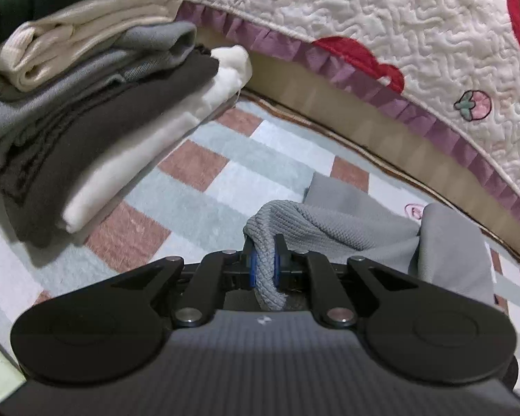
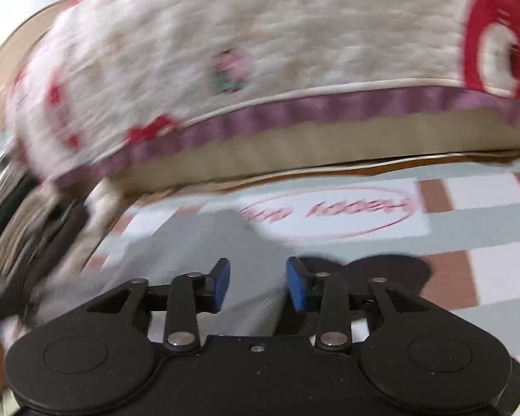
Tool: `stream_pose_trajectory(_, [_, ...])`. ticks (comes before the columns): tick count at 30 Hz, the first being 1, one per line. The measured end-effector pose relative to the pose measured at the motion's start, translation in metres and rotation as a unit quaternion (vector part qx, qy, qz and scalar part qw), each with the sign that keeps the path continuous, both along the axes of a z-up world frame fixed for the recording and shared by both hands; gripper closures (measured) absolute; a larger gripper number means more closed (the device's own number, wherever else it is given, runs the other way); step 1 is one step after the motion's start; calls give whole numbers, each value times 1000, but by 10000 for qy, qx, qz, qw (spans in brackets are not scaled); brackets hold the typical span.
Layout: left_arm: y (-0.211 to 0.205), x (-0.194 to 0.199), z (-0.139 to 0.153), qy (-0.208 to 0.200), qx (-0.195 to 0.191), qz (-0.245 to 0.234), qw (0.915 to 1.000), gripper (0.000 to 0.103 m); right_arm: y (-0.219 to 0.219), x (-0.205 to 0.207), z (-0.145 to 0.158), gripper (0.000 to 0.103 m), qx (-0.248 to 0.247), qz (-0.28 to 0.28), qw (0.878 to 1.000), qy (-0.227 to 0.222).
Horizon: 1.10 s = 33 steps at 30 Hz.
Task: Fold clothes
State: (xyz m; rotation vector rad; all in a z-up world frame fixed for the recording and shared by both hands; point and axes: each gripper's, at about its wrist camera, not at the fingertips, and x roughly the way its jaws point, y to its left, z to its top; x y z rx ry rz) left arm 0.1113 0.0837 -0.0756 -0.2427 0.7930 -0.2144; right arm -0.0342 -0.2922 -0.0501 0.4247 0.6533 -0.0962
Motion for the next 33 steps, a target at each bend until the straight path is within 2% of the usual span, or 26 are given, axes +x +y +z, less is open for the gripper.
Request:
stream_pose_trajectory(3, [-3,-4,3,-108,18,-30,9999,95,26,1,-9,49,-131,604,9980,140])
stream_pose_trajectory(5, [-3,-6,6,-177,-35,-51,9998,95,39,6,-13,38,-160,754,9968,219])
stream_pose_trajectory(6, [-2,-6,8,-245,-104,-77,9996,95,42,11,-15,36,-164,774,9965,259])
stream_pose_trajectory(9, [1,-15,20,-638,-280,-142,9975,95,43,31,-22,35,-353,437,9977,387])
stream_pose_trajectory(11, [1,-28,34,-1118,-309,-138,9932,95,35,45,-27,35,-386,-136,9974,597])
stream_pose_trajectory(13, [-5,-44,48,-1595,-195,-182,9868,95,23,55,-31,36,-233,-815,9922,910])
stream_pose_trajectory(14, [-9,-50,53,-1751,-86,-217,9843,95,20,56,-33,36,-189,-958,9907,952])
stream_pose_trajectory(15, [-14,-55,55,-1852,-27,-280,9823,95,20,56,-33,36,-159,-1016,9902,944])
stream_pose_trajectory(17, [-22,-63,59,-2045,77,-414,9780,95,24,55,-37,36,-466,-958,9897,952])
stream_pose_trajectory(19, [-28,-69,62,-2145,-23,-594,9749,95,28,53,-44,36,-783,-818,9890,955])
stream_pose_trajectory(21, [-28,-73,66,-2176,-284,-753,9727,95,19,54,-56,36,-515,-703,9919,926])
stream_pose_trajectory(23, [-26,-74,68,-2145,-571,-850,9713,95,4,53,-58,38,-98,-734,9950,665])
stream_pose_trajectory(24, [-25,-74,68,-2114,-709,-882,9708,95,-3,49,-52,50,115,-757,9963,399])
stream_pose_trajectory(25, [-23,-74,68,-2071,-844,-907,9705,95,-11,46,-46,96,328,-780,9963,133])
stream_pose_trajectory(28, [-18,-68,62,-1752,-1177,-925,9731,95,-32,36,-28,98,964,-844,9895,-665])
stream_pose_trajectory(29, [-16,-65,60,-1627,-1283,-949,9737,95,-37,27,-13,98,998,-950,9859,-952])
stream_pose_trajectory(31, [-13,-58,53,-1263,-1572,-1030,9740,94,-41,4,28,98,768,-1179,9782,-1526])
stream_pose_trajectory(33, [-14,-51,44,-821,-1932,-1191,9704,93,-35,-23,67,98,214,-1262,9734,-1899])
